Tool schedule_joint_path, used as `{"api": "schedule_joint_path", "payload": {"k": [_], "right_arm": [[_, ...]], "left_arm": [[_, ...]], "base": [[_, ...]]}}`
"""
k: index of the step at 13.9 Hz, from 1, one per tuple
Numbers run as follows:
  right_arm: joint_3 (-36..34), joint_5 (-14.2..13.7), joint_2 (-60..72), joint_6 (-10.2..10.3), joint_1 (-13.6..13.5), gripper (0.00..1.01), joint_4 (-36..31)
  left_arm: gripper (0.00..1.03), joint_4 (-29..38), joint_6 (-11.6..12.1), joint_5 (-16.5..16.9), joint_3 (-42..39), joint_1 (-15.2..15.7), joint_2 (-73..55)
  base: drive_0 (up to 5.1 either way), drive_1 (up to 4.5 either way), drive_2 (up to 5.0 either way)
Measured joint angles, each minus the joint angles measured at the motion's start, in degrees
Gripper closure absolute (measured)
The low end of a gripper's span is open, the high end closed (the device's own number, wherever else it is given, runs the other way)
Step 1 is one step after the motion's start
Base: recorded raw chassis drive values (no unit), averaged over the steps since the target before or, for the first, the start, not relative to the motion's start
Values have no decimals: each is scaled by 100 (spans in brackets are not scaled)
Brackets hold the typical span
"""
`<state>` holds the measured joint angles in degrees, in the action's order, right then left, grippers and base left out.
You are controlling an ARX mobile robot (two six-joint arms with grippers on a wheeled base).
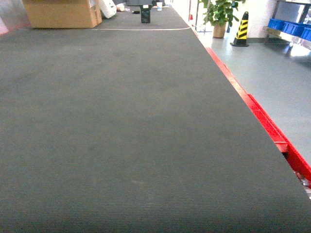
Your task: Sort blue parts and orange caps into right shelf containers
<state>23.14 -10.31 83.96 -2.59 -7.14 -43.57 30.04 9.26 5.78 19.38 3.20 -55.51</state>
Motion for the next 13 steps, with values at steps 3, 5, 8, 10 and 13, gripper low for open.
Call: {"api": "schedule_joint_path", "payload": {"k": [3,5,8,10,13], "right_arm": [[0,2,-2,0,0,58,-9],[0,0,0,0,0,58,2],[0,-4,-2,0,2,58,-15],[0,0,2,0,0,58,17],[0,-2,-2,0,2,58,13]], "left_arm": [[58,17,0,0,0,0,-9],[58,-9,0,-2,0,2,-13],[58,2,0,0,0,0,-9],[58,-7,0,0,0,0,-15],[58,0,0,0,0,0,-2]], "base": [[0,0,0],[0,0,0],[0,0,0],[0,0,0],[0,0,0]]}}
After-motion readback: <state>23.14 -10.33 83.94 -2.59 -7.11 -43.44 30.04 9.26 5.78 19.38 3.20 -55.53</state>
